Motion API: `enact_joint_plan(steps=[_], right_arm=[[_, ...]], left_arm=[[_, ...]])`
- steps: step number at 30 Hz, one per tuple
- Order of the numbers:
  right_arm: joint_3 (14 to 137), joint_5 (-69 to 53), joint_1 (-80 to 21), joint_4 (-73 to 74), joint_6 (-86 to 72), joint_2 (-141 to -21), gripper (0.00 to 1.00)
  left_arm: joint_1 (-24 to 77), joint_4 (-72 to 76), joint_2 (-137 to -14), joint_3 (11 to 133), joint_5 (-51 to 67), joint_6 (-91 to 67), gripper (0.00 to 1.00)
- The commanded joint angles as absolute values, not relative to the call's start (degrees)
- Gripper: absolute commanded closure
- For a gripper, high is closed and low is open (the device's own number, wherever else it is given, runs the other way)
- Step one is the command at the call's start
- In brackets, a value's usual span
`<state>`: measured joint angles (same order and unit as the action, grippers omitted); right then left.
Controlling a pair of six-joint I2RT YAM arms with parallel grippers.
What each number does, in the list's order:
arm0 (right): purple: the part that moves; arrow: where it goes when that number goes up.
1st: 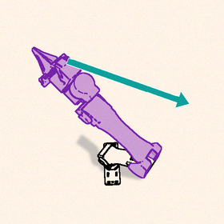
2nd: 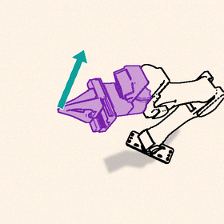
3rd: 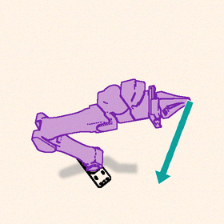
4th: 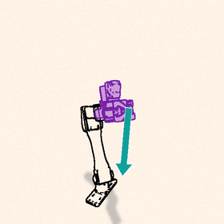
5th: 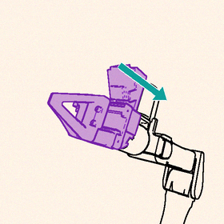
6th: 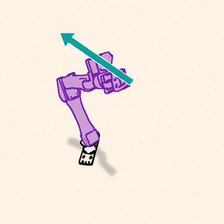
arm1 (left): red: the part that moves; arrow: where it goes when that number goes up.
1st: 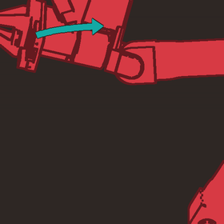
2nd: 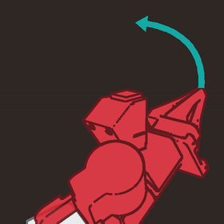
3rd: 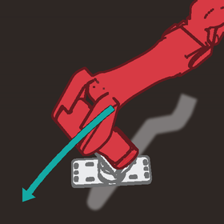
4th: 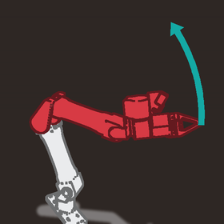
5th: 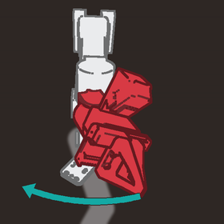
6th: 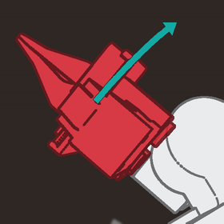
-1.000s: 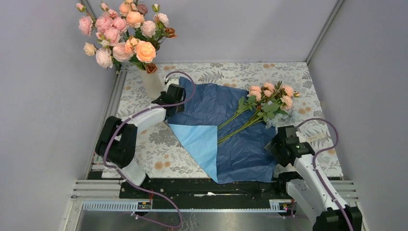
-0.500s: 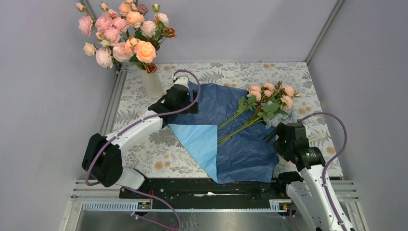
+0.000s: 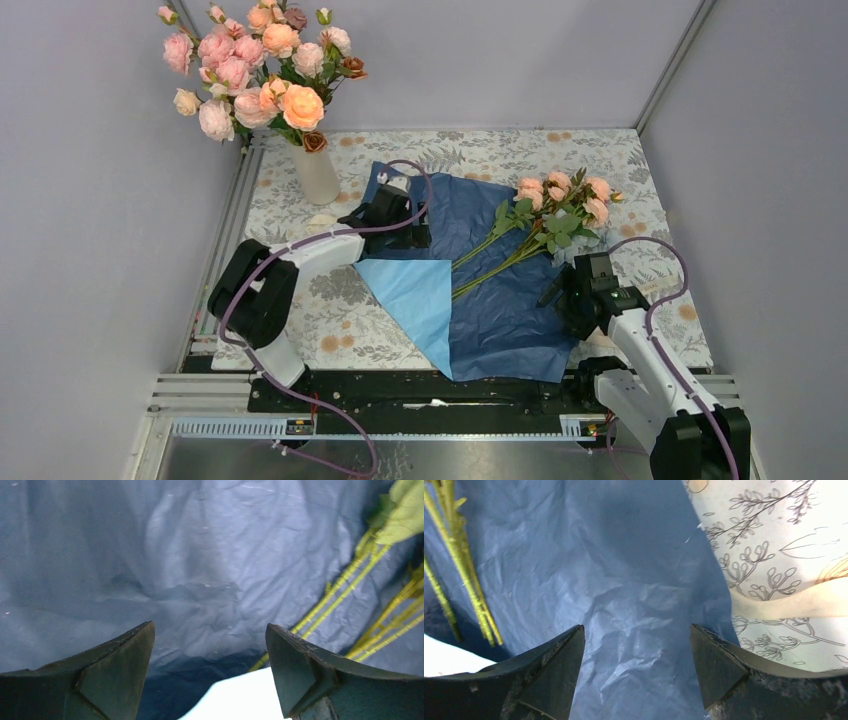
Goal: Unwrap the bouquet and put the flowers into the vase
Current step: Unfold the wrapping paper at the center of the board.
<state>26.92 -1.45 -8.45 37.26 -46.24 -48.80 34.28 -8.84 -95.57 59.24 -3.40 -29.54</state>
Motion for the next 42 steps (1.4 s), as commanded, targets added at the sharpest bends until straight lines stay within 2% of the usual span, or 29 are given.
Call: enact_joint_plan(steps=[1, 11, 23, 28, 33, 35, 42], right_arm=[[25.41, 3.76, -8.03, 34.98, -47.72, -50.63, 0.16], [23.74, 2.42, -7.38, 32.20, -48.96, -53.11, 0.13], [32.80, 5.61, -7.38, 37.14, -39.43, -39.64, 0.05], [37.88, -3.59, -7.50, 32.49, -35.29, -40.67, 0.03], [40.02, -17.07, -8.23, 24.66, -34.85, -47.08, 0.05], [40.11, -19.02, -10.91, 21.77, -35.59, -49.80, 0.05], [41.94, -15.62, -29.79, 12.26, -41.22, -60.48, 0.09]], left_arm=[[31.19, -3.52, -97.11, 56.88, -2.66, -33.16, 0.13], [30.23, -1.97, -96.03, 55.31, -3.85, -30.00, 0.12], [29.87, -20.27, -76.13, 62.31, -1.07, -28.73, 0.07], [25.82, -25.89, -69.99, 62.04, 12.08, -28.71, 0.06], [24.49, -33.89, -66.66, 64.65, 11.30, -18.37, 0.05], [24.06, -34.81, -65.00, 64.38, 8.91, -15.80, 0.05], [21.31, -29.19, -59.53, 59.09, 6.26, -14.02, 0.03]])
